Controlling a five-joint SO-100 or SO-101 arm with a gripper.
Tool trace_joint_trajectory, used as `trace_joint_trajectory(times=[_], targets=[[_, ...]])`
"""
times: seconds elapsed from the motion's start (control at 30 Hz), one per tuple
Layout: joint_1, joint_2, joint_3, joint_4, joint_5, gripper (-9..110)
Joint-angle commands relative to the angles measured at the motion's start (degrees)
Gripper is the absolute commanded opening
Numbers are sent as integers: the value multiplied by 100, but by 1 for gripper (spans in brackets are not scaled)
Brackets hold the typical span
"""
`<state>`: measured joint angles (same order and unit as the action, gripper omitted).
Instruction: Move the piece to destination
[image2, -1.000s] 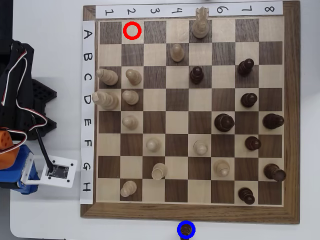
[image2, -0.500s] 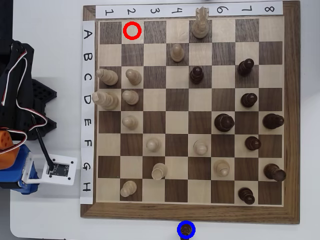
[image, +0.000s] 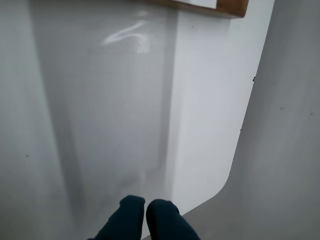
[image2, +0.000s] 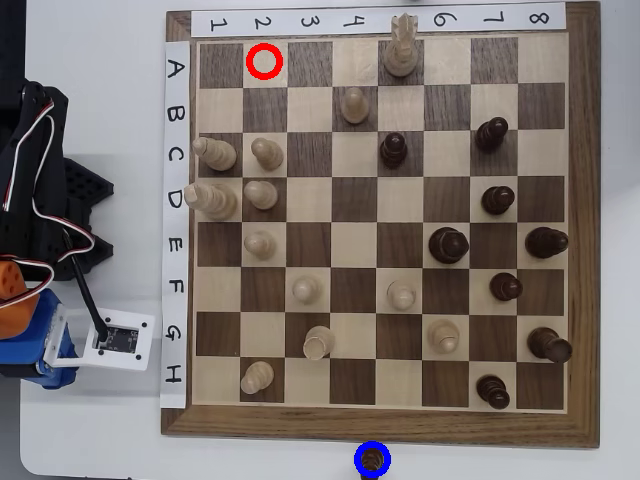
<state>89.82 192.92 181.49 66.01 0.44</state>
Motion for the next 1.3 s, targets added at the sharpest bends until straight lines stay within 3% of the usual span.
trace_joint_trajectory(times=[0.0,1.27], targets=[[158,334,-255,-316,-88,0],[202,334,-229,-396,-114,0]])
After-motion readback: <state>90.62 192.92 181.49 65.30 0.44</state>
